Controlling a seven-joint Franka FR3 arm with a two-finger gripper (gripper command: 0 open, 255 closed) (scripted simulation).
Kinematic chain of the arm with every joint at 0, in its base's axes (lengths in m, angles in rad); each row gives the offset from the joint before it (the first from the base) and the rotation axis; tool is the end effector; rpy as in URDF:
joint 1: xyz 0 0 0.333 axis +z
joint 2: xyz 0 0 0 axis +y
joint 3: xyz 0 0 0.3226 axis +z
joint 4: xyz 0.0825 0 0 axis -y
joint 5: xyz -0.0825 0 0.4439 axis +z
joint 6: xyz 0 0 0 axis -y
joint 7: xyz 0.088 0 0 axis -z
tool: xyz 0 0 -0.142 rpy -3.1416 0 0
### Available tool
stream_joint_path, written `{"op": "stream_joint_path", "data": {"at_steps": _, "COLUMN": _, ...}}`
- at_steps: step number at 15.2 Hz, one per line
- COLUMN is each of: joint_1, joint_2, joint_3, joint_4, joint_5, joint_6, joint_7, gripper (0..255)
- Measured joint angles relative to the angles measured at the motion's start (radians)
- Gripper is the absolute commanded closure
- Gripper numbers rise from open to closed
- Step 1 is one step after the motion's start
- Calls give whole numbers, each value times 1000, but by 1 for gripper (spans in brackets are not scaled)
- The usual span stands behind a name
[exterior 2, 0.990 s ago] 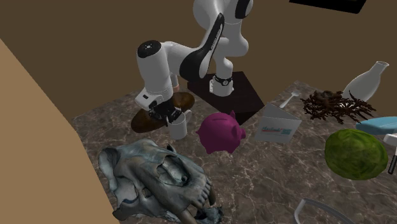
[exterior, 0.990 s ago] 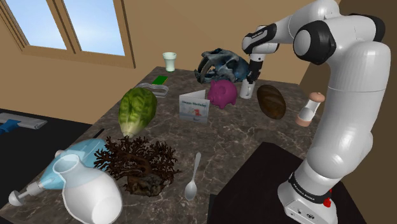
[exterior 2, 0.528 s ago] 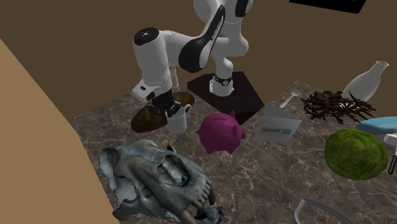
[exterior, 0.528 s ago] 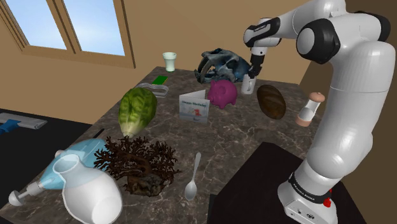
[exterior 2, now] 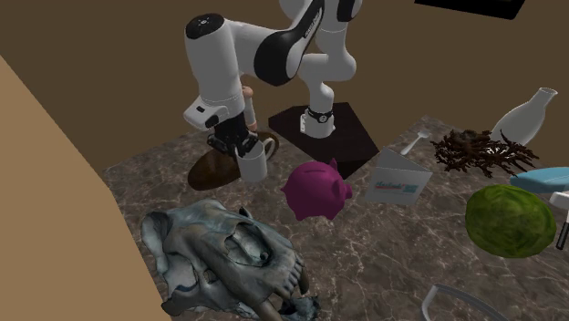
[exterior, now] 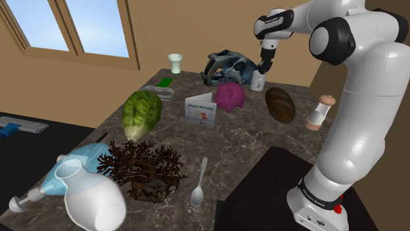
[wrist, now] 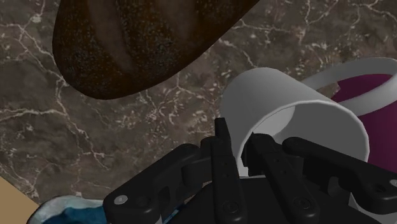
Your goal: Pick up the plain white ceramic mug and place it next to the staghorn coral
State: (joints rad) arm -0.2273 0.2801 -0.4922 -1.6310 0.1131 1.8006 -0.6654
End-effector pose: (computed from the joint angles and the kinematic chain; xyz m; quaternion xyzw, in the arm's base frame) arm 0.5378 -0.4234 0.4190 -0.9985 0.0364 0.0365 0.0157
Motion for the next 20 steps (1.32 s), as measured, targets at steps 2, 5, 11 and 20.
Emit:
{"op": "stream_joint_path", "data": {"at_steps": 2, "joint_1": -1, "joint_2": -3, "joint_3": -1, "joint_4": 25, "joint_5": -2, "joint_6": -28, "joint_7": 1, "gripper": 255}}
{"op": "stream_joint_path", "data": {"at_steps": 5, "joint_1": -1, "joint_2": -9, "joint_3": -2, "joint_4": 58, "joint_5": -5, "joint_6": -65, "joint_7": 4, "gripper": 255}}
{"op": "stream_joint_path", "data": {"at_steps": 11, "joint_1": -9, "joint_2": -3, "joint_3": -5, "joint_4": 147, "joint_5": -4, "joint_6": -149, "joint_7": 3, "gripper": 255}}
{"op": "stream_joint_path", "data": {"at_steps": 20, "joint_1": -9, "joint_2": -8, "joint_3": -6, "joint_4": 248, "joint_5": -7, "joint_6": -255, "joint_7": 13, "gripper": 255}}
